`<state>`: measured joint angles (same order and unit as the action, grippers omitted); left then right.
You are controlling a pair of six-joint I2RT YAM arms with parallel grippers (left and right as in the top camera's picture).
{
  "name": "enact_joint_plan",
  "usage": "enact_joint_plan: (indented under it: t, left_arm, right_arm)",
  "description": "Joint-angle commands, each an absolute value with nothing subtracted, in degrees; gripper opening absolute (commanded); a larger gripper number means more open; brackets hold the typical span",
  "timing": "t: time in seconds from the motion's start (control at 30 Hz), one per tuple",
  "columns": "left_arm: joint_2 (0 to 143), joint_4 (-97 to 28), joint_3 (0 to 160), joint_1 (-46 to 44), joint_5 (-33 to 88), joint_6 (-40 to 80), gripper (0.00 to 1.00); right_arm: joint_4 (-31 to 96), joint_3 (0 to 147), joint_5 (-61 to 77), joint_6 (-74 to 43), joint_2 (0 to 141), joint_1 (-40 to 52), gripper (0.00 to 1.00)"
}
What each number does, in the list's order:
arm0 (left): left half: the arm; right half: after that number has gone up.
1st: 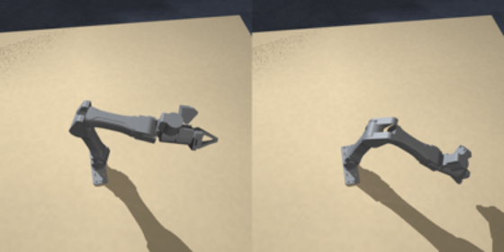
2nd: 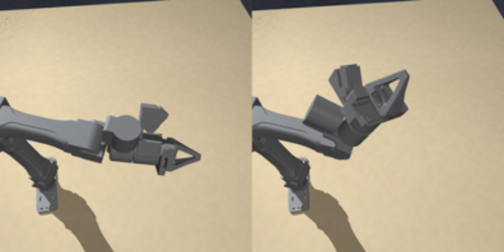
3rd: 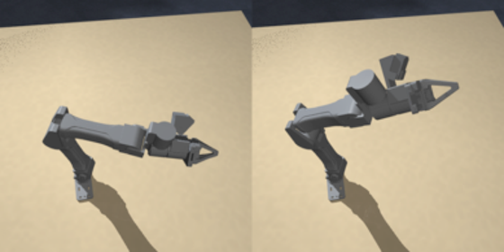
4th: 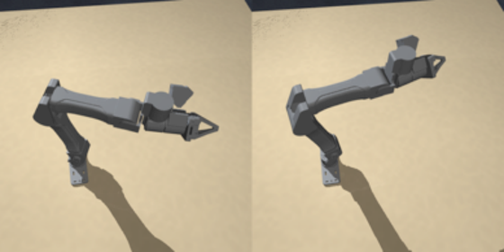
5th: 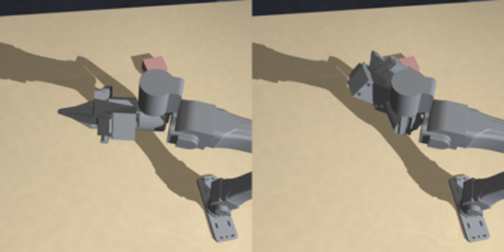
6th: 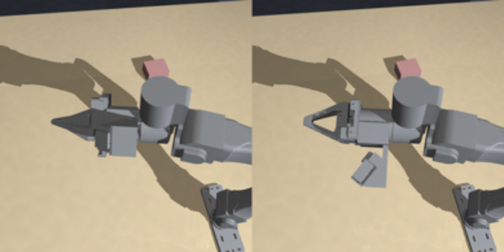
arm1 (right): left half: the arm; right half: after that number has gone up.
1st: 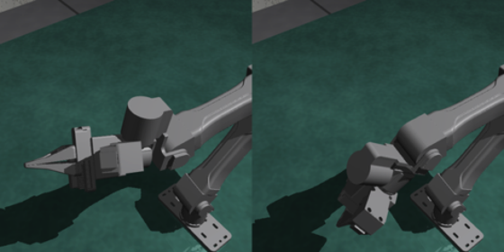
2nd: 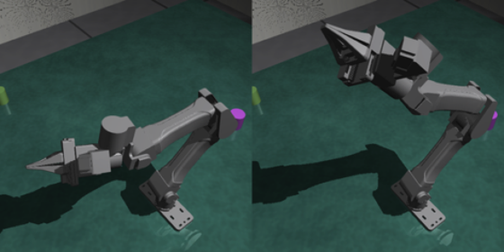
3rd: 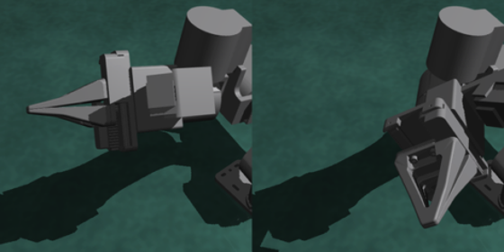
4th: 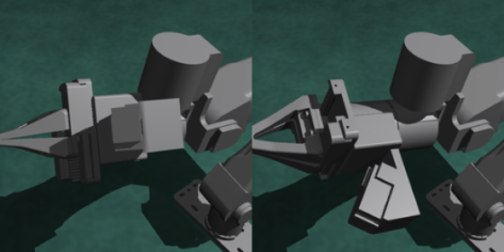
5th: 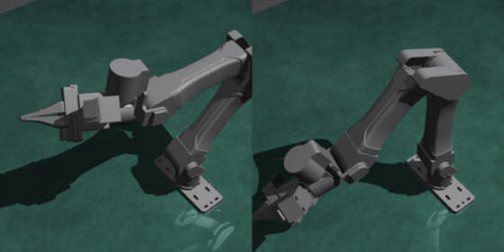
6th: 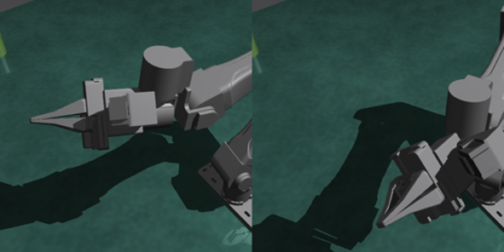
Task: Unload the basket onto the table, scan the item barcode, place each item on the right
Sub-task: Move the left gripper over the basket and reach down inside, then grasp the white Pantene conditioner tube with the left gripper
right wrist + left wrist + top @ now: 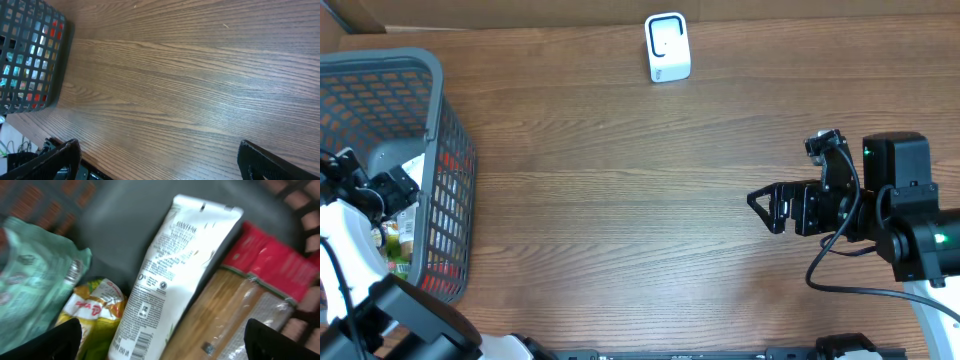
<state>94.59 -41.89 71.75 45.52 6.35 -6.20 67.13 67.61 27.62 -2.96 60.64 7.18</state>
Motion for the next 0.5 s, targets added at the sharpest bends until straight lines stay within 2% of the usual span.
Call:
enact_joint_plan:
  t: [0.0, 0.47]
  left_arm:
    - [98.4, -41.0, 71.2, 45.7, 5.3, -9.0, 0.93]
    - [108.6, -38.5, 71.2, 41.4, 5.3, -9.1, 0.79]
  right_arm:
    - [67.0, 69.0, 27.5, -2.5, 60.2, 7.4, 1.0]
    - [67.0, 69.0, 27.5, -2.5, 60.2, 7.4, 1.0]
